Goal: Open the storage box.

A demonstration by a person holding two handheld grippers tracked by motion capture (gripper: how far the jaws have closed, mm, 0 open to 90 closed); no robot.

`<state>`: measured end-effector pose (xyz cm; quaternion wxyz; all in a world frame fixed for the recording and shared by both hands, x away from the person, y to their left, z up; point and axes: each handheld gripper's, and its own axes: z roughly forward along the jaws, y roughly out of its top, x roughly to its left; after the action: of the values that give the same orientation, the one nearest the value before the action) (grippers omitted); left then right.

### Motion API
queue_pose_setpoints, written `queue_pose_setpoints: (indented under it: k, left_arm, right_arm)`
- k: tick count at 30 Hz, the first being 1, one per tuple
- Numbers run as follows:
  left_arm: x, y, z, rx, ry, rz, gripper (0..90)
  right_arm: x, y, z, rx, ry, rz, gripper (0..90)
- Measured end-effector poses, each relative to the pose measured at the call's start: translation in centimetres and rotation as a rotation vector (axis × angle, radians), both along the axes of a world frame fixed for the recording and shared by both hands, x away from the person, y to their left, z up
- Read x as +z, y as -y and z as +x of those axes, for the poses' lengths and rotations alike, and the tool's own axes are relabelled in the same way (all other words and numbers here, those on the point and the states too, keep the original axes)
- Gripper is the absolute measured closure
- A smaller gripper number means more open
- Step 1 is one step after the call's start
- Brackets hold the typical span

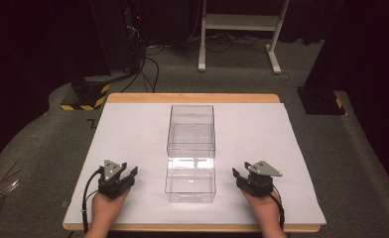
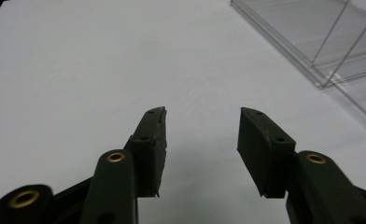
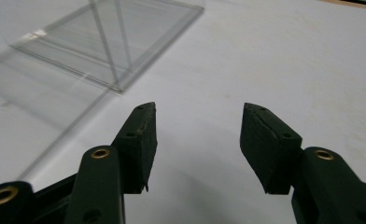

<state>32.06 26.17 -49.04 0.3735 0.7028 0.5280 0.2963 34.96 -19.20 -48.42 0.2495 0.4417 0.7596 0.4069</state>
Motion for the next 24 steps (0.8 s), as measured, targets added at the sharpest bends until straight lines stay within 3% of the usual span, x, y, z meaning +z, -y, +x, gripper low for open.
queue_pose_setpoints:
  k: [6,9,13,14,15,16,24]
  left_arm:
    - [-0.6,-1.1,0.6,0.006,-0.05,0.093,47.4]
    - [-1.4,-1.5,1.2,0.006,-0.098,0.109,44.8]
    - [-1.6,-2.0,1.6,0.014,-0.123,0.063,39.6]
    - [-1.7,-2.4,1.7,0.023,-0.136,0.02,38.4]
    - [-1.7,-2.4,1.7,0.023,-0.136,0.02,36.9]
    - [-1.7,-2.3,1.8,0.004,-0.142,0.026,34.1]
    - [-1.7,-2.3,1.7,0.004,-0.14,0.027,33.8]
  right_arm:
    - [-0.6,2.7,1.0,-0.079,-0.038,-0.08,43.2]
    - [-0.8,4.3,1.3,-0.129,-0.045,-0.116,42.8]
    - [-1.3,5.8,1.7,-0.168,-0.071,-0.148,41.0]
    - [-1.6,6.0,1.8,-0.173,-0.101,-0.146,39.9]
    - [-1.6,6.0,1.8,-0.173,-0.101,-0.146,39.9]
    - [-1.7,6.4,2.1,-0.18,-0.137,-0.114,38.4]
    - [-1.8,6.7,2.2,-0.175,-0.146,-0.089,38.3]
